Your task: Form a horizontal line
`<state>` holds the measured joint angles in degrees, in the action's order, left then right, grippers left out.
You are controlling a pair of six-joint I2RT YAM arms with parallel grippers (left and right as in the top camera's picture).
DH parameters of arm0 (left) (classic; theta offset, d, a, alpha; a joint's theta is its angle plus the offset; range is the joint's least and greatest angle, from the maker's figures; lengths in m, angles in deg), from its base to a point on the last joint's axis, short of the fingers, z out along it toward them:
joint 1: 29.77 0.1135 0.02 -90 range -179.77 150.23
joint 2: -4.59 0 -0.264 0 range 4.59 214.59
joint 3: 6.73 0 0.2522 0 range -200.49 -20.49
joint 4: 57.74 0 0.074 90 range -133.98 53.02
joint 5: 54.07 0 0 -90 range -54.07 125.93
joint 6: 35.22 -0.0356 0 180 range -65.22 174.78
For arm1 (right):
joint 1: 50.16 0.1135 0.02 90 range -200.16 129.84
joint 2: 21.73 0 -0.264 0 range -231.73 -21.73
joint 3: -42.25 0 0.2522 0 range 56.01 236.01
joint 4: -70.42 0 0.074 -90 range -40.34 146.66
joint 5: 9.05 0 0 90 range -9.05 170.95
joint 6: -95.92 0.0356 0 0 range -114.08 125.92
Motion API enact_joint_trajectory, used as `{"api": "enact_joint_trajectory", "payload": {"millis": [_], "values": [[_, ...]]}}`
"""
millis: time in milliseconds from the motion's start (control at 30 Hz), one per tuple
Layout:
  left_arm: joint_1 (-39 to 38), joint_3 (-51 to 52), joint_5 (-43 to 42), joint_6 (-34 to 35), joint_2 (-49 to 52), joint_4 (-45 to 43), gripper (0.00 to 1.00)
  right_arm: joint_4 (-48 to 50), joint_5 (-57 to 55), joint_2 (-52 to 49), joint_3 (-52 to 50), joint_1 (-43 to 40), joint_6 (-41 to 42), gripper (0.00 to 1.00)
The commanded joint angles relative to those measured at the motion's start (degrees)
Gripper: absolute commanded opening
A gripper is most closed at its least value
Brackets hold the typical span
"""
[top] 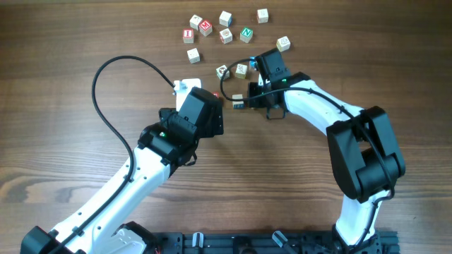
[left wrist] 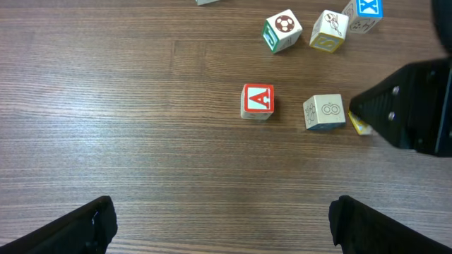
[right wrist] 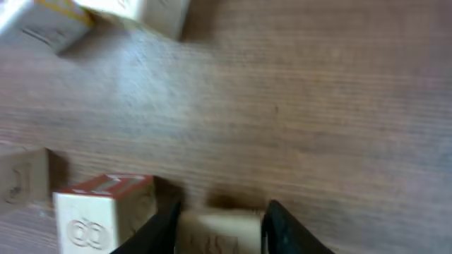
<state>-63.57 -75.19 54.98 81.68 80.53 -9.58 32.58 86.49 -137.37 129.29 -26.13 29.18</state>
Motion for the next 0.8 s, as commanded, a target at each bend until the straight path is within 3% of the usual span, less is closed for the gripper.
{"api": "enact_joint_trajectory", "payload": {"millis": [0, 133, 267, 367, 533, 633, 767], "values": [[-0.1, 0.2, 1.0, 0.3, -0.9, 0.0, 1.0, -0.7, -0.3, -1.2, -1.0, 0.0, 1.0, 0.45], [-0.1, 0.2, 1.0, 0.3, -0.9, 0.0, 1.0, -1.5, -0.1, -1.1, -1.0, 0.0, 0.9, 0.52], [-0.1, 0.2, 1.0, 0.3, -0.9, 0.0, 1.0, -1.9, 0.8, -1.1, -0.9, 0.0, 1.1, 0.76], [-0.1, 0.2, 1.0, 0.3, -0.9, 0.0, 1.0, -2.2, 2.3, -0.5, -0.3, 0.0, 1.5, 0.85], [-0.1, 0.2, 1.0, 0.3, -0.9, 0.0, 1.0, -3.4, 2.5, 2.2, 1.0, 0.0, 2.4, 0.9], [-0.1, 0.2, 1.0, 0.3, -0.9, 0.0, 1.0, -3.7, 2.4, 4.6, 1.0, 0.0, 2.4, 1.0], [-0.1, 0.2, 1.0, 0.3, -0.9, 0.0, 1.0, -3.6, 2.3, 7.7, 1.0, 0.0, 2.4, 0.99]]}}
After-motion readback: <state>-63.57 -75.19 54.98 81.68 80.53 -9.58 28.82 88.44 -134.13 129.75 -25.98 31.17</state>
